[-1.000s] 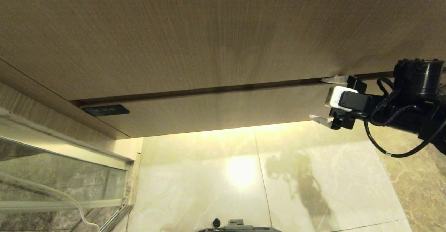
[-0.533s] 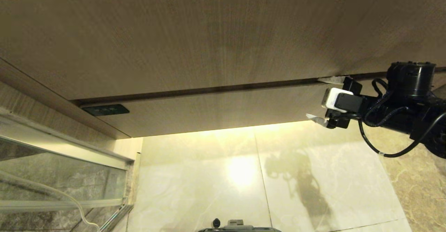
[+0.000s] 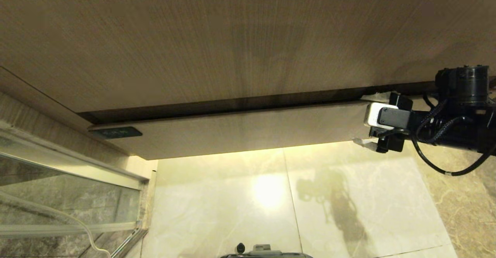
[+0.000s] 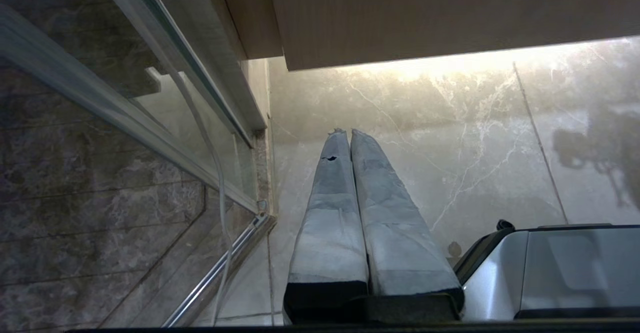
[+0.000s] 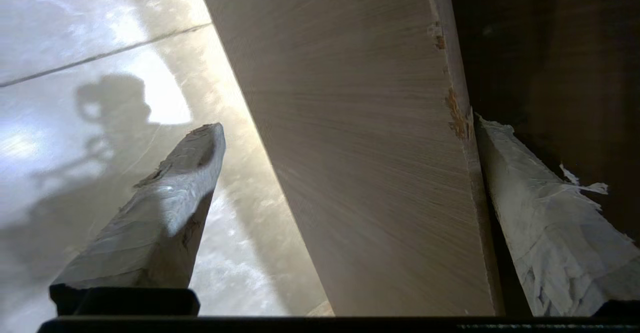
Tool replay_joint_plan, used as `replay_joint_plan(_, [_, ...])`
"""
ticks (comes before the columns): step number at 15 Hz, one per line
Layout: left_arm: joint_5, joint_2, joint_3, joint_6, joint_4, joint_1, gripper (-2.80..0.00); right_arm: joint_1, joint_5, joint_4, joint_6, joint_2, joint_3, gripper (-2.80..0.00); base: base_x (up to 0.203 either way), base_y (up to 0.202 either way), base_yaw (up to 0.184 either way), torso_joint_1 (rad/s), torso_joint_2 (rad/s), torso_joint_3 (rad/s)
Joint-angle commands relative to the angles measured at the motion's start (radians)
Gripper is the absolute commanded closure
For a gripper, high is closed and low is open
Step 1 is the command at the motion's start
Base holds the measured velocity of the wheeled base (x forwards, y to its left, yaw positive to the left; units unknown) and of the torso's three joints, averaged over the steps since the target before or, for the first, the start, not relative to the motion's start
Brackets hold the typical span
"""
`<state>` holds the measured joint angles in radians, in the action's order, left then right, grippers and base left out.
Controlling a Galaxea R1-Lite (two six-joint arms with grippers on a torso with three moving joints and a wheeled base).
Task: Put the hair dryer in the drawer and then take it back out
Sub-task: Pull open the drawer
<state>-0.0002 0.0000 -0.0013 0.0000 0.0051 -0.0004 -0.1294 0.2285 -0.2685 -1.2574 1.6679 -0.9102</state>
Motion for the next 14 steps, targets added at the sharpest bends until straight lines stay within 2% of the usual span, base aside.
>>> replay_joint_plan(1, [0.000, 0.000, 0.001, 0.000, -0.001, 0.000, 0.00, 0.010, -0.001, 0.034, -0.007, -0.020, 0.011, -2.80, 0.000, 0.000, 0.000, 0.000, 0.00, 0.000])
replay_joint_plan(4, [0.000, -0.002, 0.001, 0.000, -0.002, 0.000, 0.00, 0.017, -0.048, 0.118, 0.009, -0.028, 0.014, -2.80, 0.000, 0.000, 0.000, 0.000, 0.00, 0.000])
replay_joint_plan(7, [0.000, -0.002, 0.000, 0.000, -0.001, 0.000, 0.00, 0.020, -0.044, 0.121, 0.023, -0.058, 0.046, -2.80, 0.000, 0.000, 0.000, 0.000, 0.00, 0.000])
replay_joint_plan(10, [0.000, -0.001, 0.000, 0.000, -0.001, 0.000, 0.00, 0.020, -0.042, 0.119, 0.077, -0.125, 0.077, -2.80, 0.000, 0.000, 0.000, 0.000, 0.00, 0.000])
replay_joint_plan(14, [0.000, -0.001, 0.000, 0.000, -0.002, 0.000, 0.00, 0.020, -0.043, 0.183, 0.174, -0.398, 0.103, -2.80, 0.000, 0.000, 0.000, 0.000, 0.00, 0.000])
